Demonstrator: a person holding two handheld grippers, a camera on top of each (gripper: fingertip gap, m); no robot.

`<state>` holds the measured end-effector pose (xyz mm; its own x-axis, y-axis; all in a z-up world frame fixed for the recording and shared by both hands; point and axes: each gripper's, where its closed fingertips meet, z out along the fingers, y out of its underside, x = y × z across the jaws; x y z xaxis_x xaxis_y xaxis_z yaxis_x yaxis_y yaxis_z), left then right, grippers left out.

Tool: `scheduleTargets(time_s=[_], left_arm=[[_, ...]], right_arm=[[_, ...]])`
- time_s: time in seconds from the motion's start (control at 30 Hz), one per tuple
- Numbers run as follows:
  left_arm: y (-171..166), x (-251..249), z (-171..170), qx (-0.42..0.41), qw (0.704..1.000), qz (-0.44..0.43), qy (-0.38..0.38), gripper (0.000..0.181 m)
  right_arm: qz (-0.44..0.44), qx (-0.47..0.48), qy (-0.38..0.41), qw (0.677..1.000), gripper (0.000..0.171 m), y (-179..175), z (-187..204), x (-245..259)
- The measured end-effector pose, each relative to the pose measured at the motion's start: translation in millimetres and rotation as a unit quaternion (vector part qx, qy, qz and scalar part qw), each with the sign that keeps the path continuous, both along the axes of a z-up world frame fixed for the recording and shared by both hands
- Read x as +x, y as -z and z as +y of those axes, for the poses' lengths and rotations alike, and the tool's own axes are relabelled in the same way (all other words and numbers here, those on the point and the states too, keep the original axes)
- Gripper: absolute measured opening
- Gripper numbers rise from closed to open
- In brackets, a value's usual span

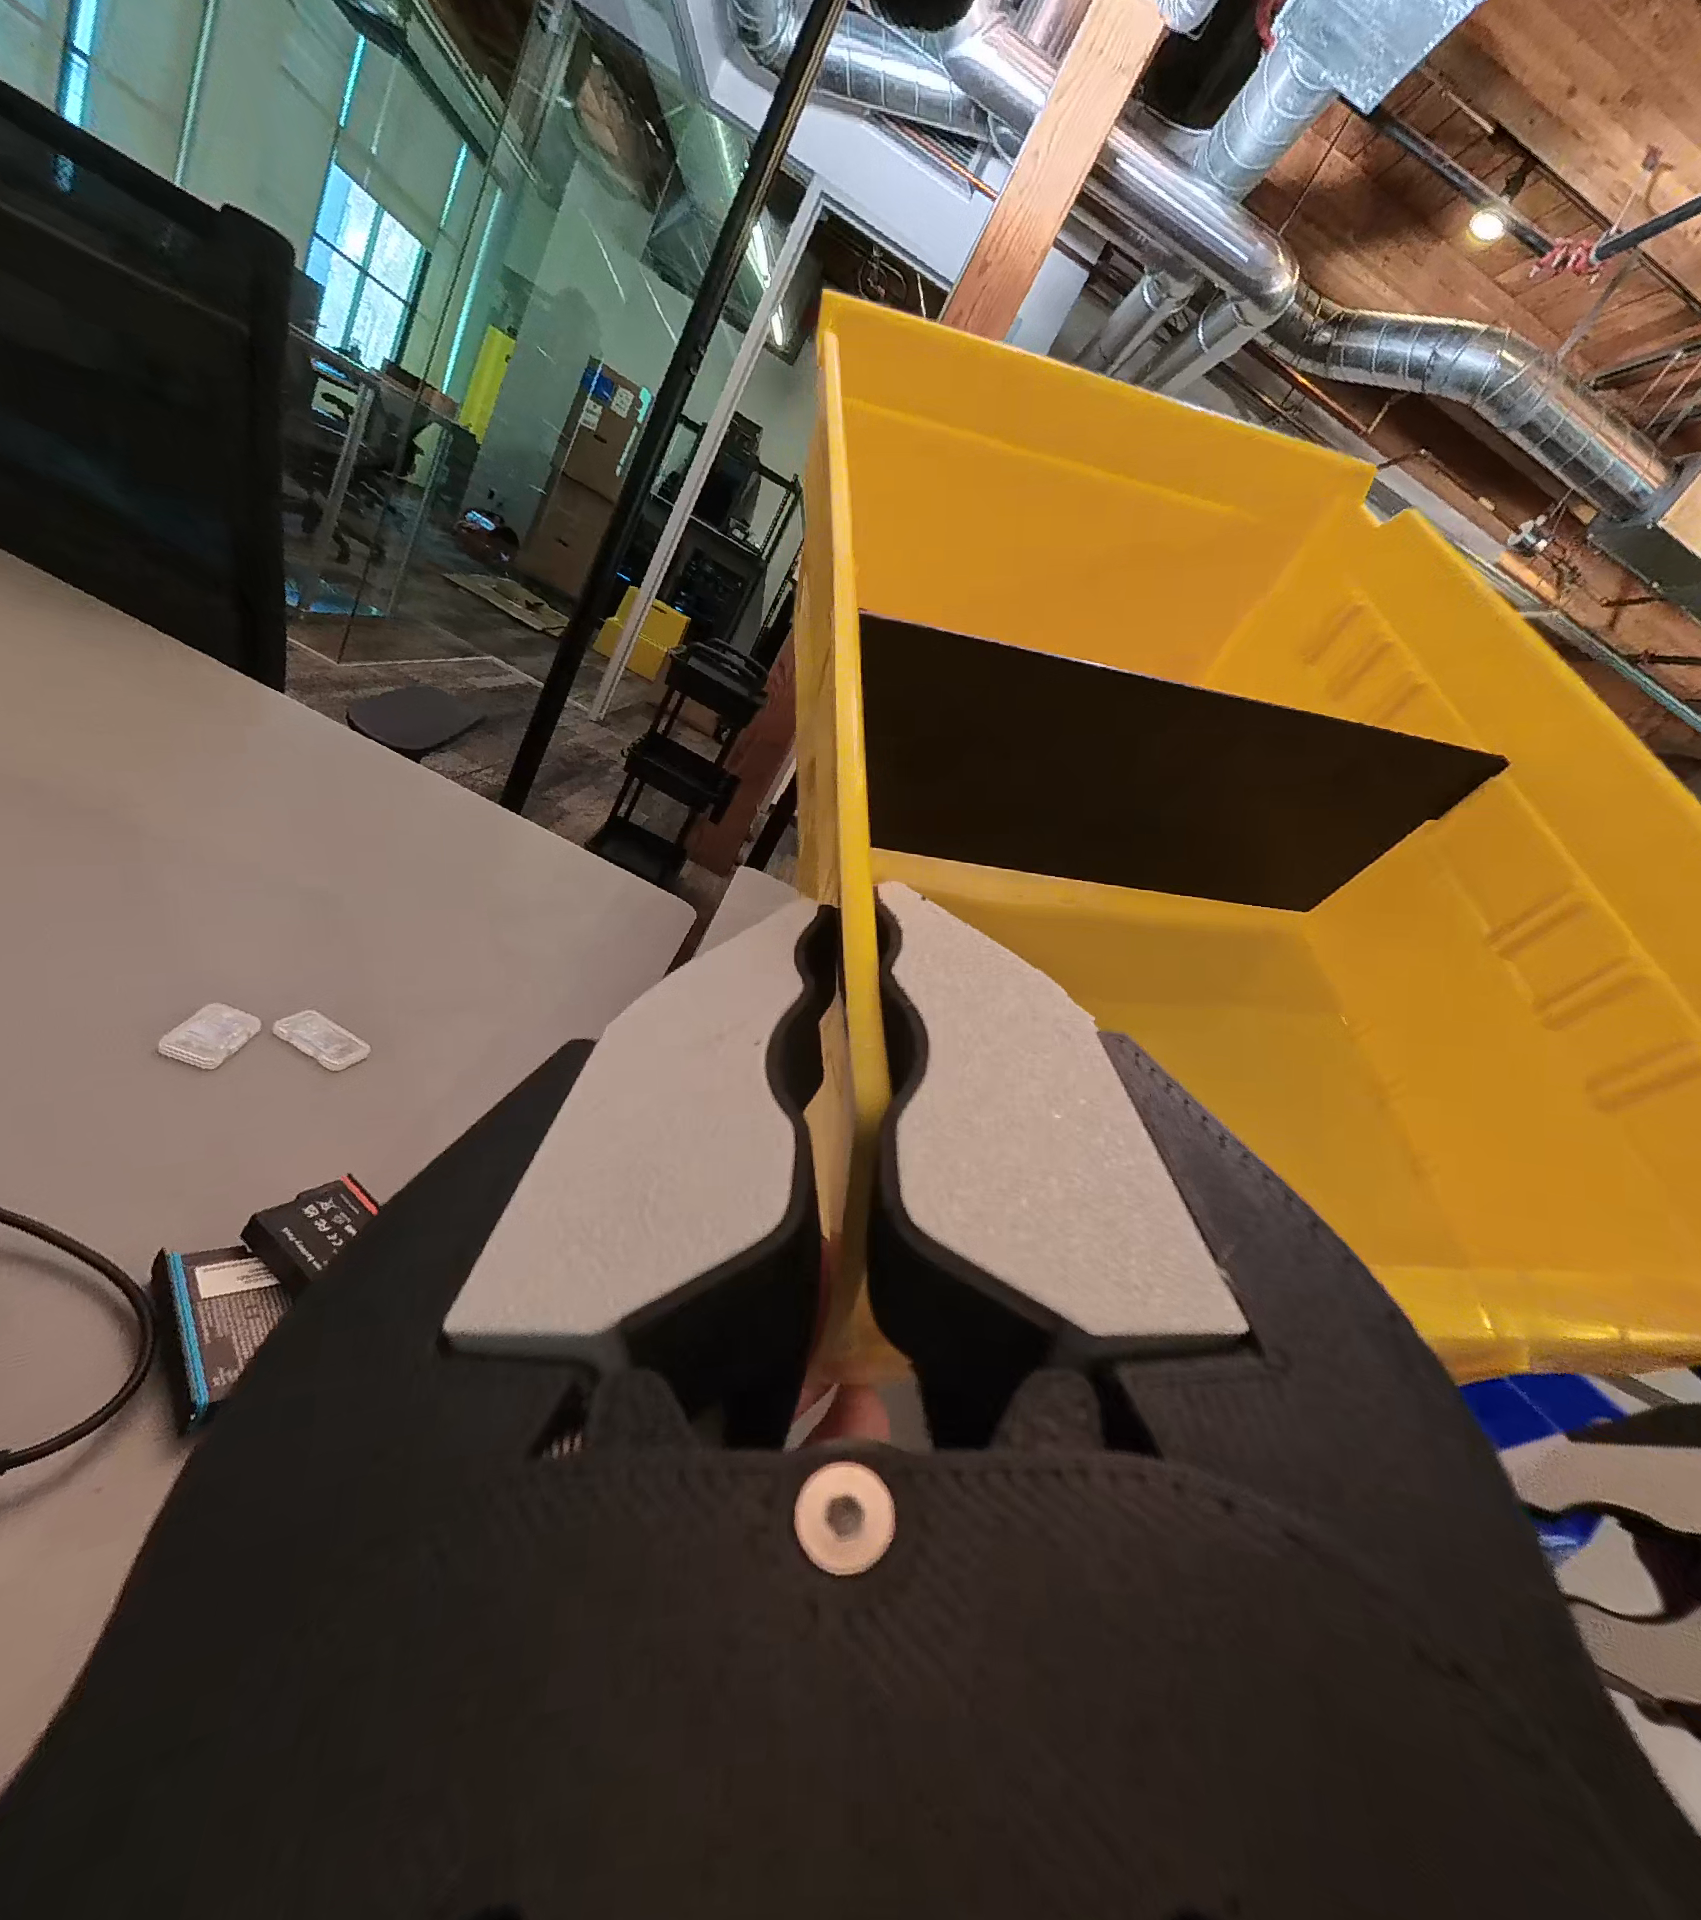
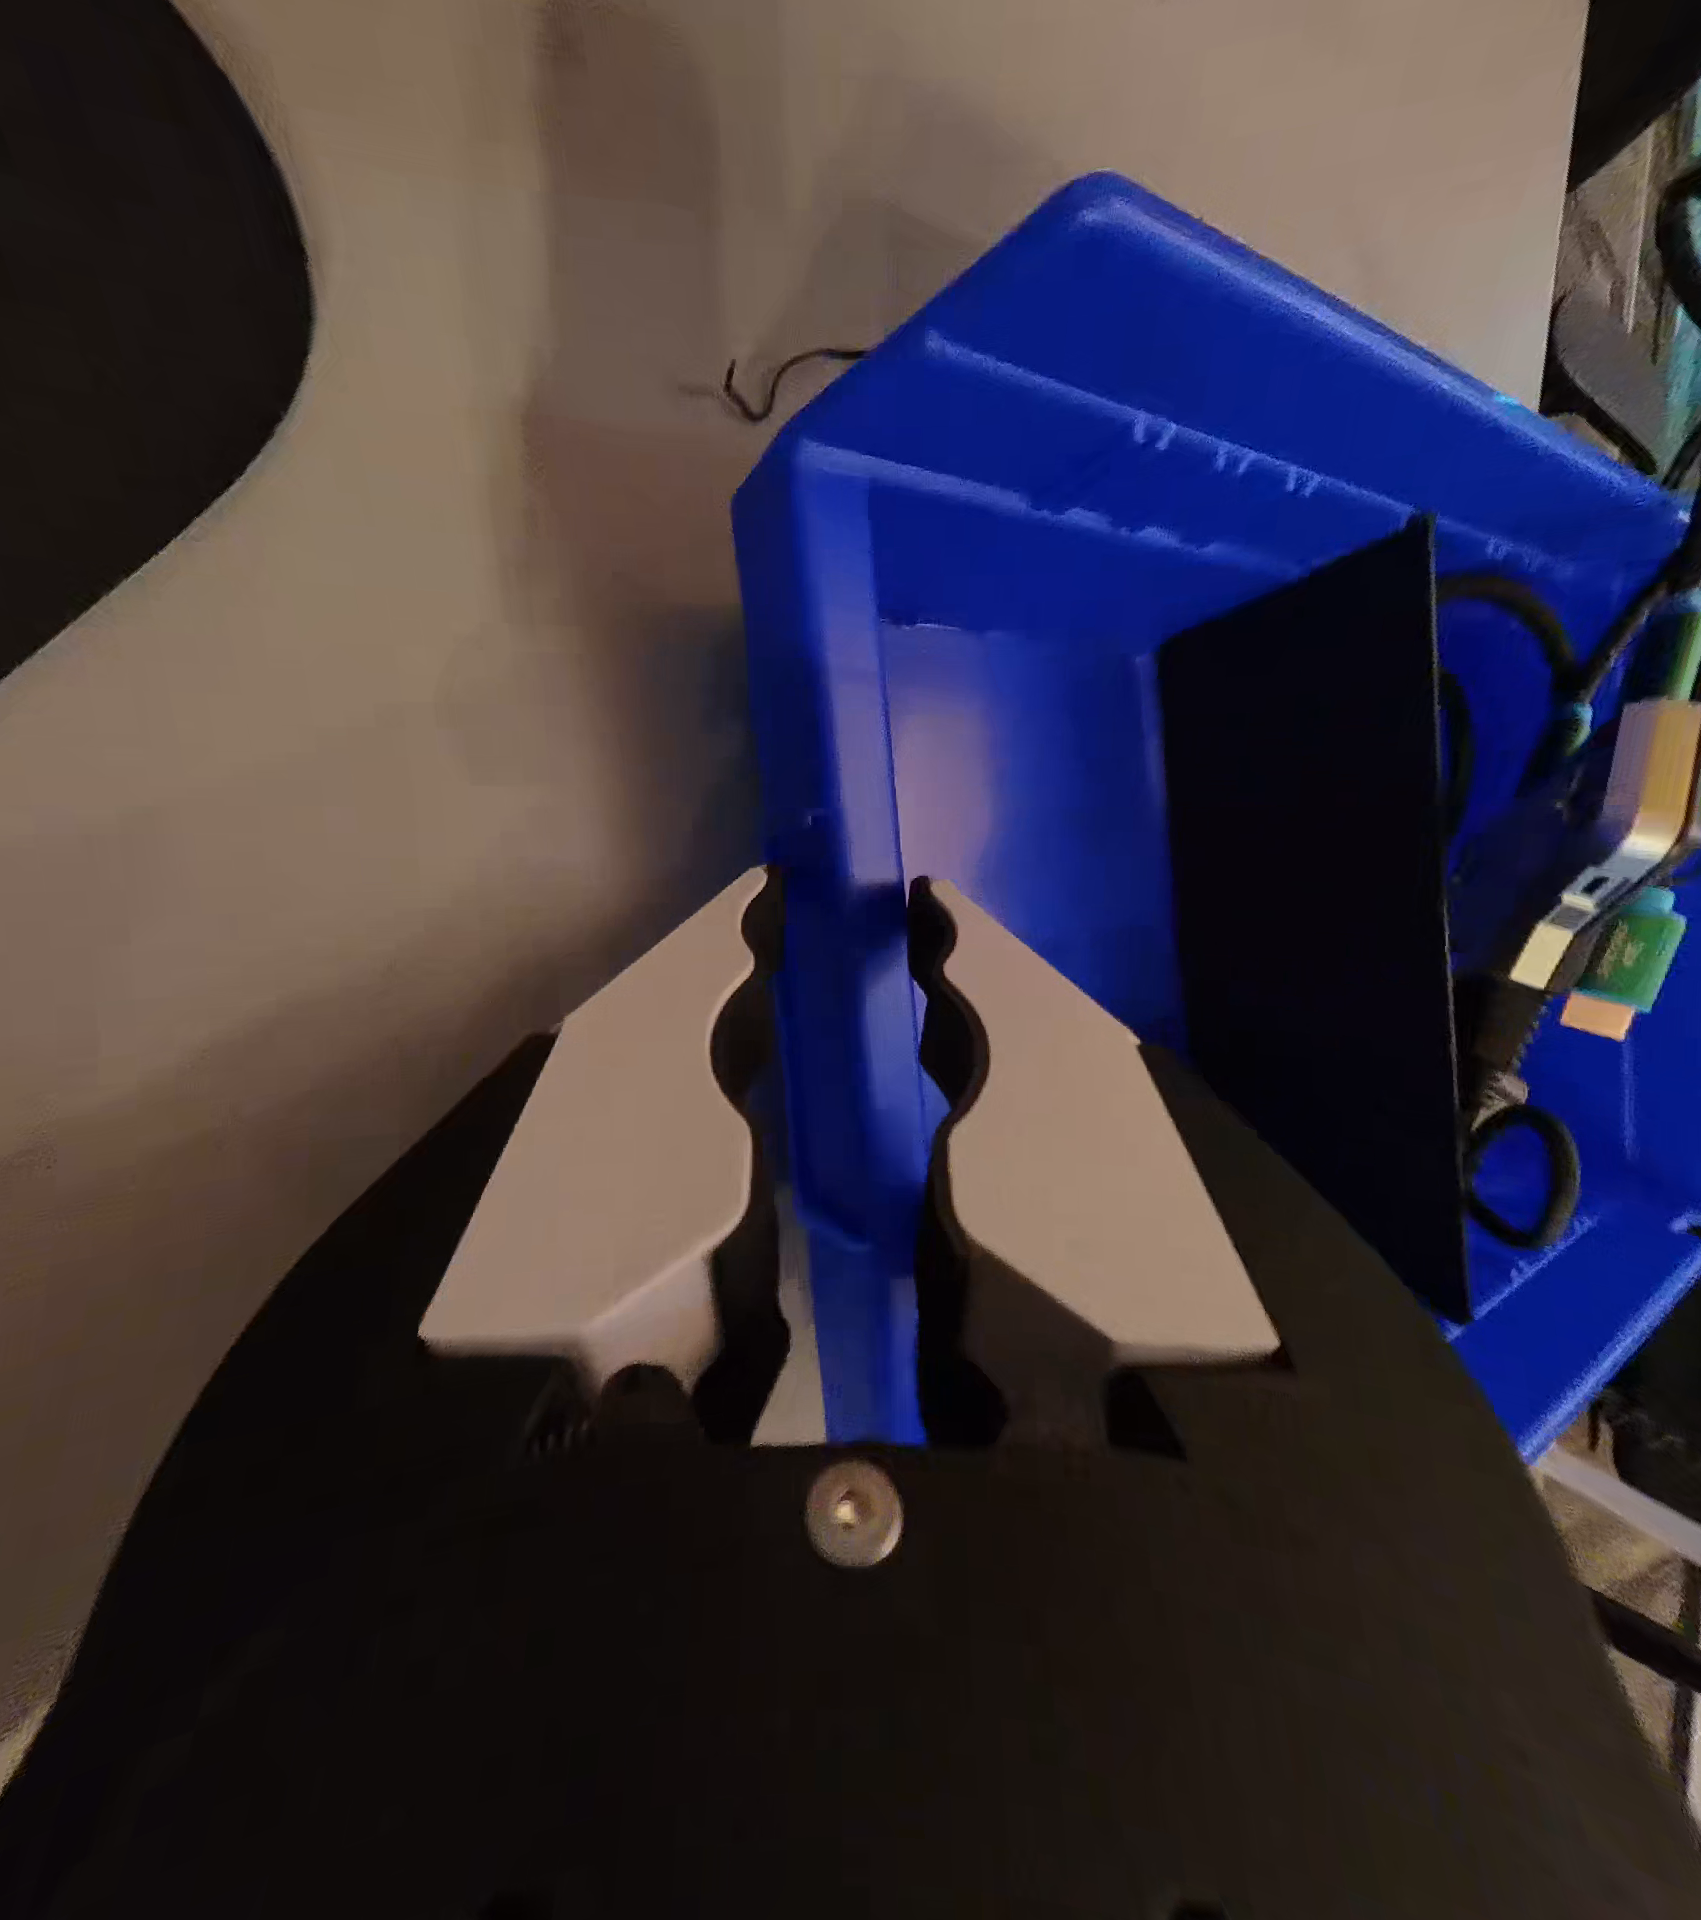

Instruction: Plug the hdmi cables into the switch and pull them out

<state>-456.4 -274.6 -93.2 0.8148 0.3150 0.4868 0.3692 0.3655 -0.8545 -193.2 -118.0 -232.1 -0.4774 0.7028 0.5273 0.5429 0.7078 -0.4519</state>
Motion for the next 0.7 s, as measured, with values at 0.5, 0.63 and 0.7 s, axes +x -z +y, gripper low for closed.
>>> scheduleTargets(time_s=[0.5,0.63,0.7], left_arm=[[3,-10,-8,0.01,1.0,-0.001,-0.012,0.002],[5,-18,-16,0.014,0.999,-0.013,-0.027,0.003],[3,-17,-16,0.008,1.0,0.006,-0.029,0.002]], right_arm=[[0.051,-0.002,0.124,0.991,0.02,-1,43,-149],[0.051,0.002,0.136,0.989,0.021,-2,57,-164],[0.097,0.011,0.132,0.986,0.021,-18,59,-161]])
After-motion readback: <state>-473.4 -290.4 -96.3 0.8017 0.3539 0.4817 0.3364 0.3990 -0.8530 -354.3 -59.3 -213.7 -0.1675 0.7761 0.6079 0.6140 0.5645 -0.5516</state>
